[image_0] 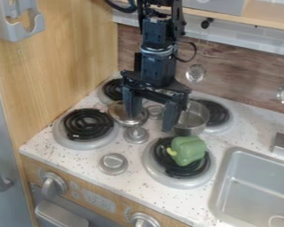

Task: Take silver pot and place it on bottom left burner

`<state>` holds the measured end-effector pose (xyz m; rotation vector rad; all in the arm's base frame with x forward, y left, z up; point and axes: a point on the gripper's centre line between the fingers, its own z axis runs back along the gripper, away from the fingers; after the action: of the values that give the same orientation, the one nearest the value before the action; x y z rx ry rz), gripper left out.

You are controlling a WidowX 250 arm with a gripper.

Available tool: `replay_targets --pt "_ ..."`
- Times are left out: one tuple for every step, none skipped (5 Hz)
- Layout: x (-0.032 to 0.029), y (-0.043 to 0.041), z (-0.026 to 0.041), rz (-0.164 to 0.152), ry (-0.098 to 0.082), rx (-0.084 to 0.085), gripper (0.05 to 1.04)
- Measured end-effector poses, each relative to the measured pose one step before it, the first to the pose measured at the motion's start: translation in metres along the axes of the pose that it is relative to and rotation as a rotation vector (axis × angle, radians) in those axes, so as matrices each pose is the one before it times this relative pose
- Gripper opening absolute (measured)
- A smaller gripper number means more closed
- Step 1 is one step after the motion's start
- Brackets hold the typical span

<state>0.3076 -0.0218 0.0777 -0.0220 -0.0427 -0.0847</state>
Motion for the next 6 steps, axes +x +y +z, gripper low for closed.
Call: replay_targets --pt "-0.00346 -0.00015 -0.00911 -0.0016 0.0323 0.0005 0.999" --pt "0.01619 -0.00636 -0.01155 -0.0316 0.0028 -0.0132 0.999" --pt "0.02554 -0.00382 -0.00502 -0.0183 -0.0201 -0.0242 0.999" --pt "0.02441 -0.00005 -0.01503 -0.0208 -0.0172 0.0079 0.999" --pt "0.02795 -0.00491 -0.02478 -0.0305 -0.0693 0.0402 0.999" --pt "0.02083 -0.00533 -0.01006 -0.0213 -0.1228 0.0446 0.999"
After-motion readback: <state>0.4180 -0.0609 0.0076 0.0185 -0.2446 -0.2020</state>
